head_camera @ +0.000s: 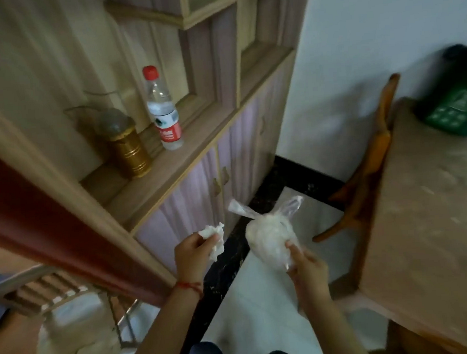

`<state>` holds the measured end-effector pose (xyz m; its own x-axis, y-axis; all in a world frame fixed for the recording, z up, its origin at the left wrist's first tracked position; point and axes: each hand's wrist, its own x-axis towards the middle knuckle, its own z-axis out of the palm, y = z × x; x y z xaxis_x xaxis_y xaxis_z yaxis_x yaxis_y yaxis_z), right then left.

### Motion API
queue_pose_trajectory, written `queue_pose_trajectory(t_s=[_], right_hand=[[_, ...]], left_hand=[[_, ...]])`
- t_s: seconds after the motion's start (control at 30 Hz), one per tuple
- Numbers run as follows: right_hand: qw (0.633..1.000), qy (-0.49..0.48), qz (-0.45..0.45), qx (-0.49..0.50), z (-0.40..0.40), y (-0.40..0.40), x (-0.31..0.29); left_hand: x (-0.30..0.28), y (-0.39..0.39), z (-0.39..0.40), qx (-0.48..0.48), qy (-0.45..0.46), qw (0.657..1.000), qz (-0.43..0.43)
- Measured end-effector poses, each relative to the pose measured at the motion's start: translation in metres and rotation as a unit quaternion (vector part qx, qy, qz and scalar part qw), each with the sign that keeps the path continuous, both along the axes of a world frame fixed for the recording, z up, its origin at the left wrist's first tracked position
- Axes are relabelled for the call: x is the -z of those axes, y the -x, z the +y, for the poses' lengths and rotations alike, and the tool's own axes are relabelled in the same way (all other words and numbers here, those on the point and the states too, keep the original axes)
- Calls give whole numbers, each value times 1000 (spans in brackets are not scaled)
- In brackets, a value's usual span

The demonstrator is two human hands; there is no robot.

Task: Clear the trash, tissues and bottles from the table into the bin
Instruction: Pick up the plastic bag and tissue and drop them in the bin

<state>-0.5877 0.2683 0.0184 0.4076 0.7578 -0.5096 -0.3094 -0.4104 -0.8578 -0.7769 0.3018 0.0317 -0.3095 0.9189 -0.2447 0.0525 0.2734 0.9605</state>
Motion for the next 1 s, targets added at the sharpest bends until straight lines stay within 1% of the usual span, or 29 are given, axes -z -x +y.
queue_pose_trajectory(t_s=[0.13,0.23,0.4,0.5,0.67,0.8,1.0], right_hand=[[997,-7,16,79,-5,-12,1],[993,0,0,120,-8,-19,-1],[984,11,4,176,-2,-30,0],[982,2,0,187,13,-41,2],[980,-29,-2,195,55,-70,6],[981,-53,8,186,103,-106,9],[980,-50,6,193,185,-167,-5]], left_hand=[[-1,-20,24,61,-8,997,-51],[-1,-33,38,102,-11,993,-61],[-1,-53,61,147,-12,987,-67],[1,-68,80,169,-10,983,-64],[6,-102,125,182,-13,979,-93],[11,-136,176,185,-20,979,-87],[1,-193,254,182,-31,979,-90]])
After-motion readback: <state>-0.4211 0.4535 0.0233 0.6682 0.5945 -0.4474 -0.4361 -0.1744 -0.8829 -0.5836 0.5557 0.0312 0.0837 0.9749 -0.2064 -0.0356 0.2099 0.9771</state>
